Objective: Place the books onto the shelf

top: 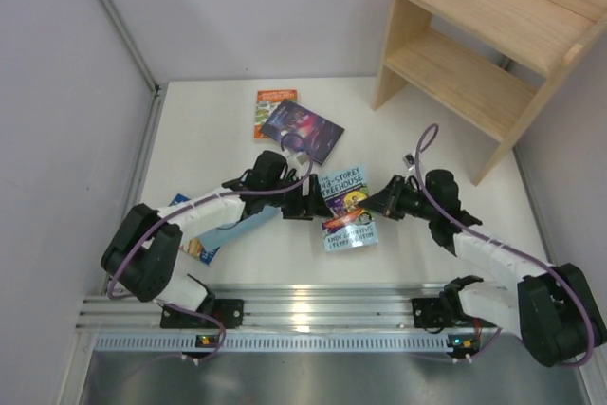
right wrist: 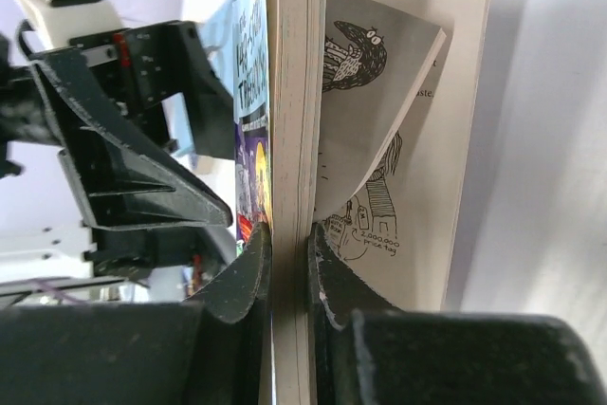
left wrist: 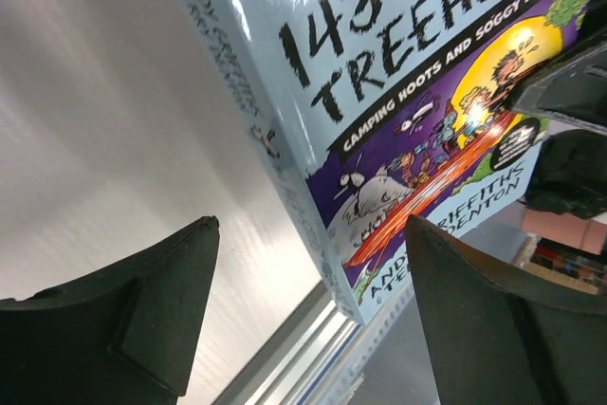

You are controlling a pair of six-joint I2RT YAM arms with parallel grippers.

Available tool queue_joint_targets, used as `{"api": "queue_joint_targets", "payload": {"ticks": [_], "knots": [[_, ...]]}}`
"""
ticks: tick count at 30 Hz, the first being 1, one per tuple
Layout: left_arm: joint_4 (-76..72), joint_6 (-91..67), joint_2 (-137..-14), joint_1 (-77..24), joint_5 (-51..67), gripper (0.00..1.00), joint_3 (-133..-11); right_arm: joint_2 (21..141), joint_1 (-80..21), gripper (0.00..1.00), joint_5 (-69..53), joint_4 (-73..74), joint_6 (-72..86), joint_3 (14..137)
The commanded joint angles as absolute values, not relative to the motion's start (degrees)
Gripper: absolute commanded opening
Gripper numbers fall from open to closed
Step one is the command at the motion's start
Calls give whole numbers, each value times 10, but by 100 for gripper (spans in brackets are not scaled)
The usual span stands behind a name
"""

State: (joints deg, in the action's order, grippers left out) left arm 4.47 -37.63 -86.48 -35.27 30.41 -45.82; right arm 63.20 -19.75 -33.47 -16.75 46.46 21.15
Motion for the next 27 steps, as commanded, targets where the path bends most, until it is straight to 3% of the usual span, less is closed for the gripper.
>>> {"api": "queue_joint_targets", "payload": {"ticks": [1, 6, 12, 15, 17, 20, 21, 22, 27], "knots": [[-9, -413, -825, -349, 354, 85, -440, 589, -200, 0, -385, -193, 508, 250], [-169, -509, -797, -346, 398, 85, -403, 556, -203, 0, -429, -224, 548, 250], [-231, -555, -783, -347, 416, 79, -371, 507, -215, 0, -433, -234, 578, 233], [-260, -577, -773, -347, 425, 64, -362, 499, -219, 0, -432, -230, 578, 226], [-271, -588, -767, -347, 430, 43, -364, 497, -221, 1, -430, -208, 569, 226], [-277, -601, -751, -347, 430, 17, -363, 489, -222, 21, -375, -73, 501, 257], [-277, -603, -739, -347, 428, 7, -362, 484, -223, 40, -350, -31, 479, 266], [-275, -609, -733, -347, 423, 0, -362, 478, -223, 49, -326, 1, 442, 287], [-181, -589, -713, -347, 385, 0, -401, 482, -226, 80, -184, 231, 364, 376]]}}
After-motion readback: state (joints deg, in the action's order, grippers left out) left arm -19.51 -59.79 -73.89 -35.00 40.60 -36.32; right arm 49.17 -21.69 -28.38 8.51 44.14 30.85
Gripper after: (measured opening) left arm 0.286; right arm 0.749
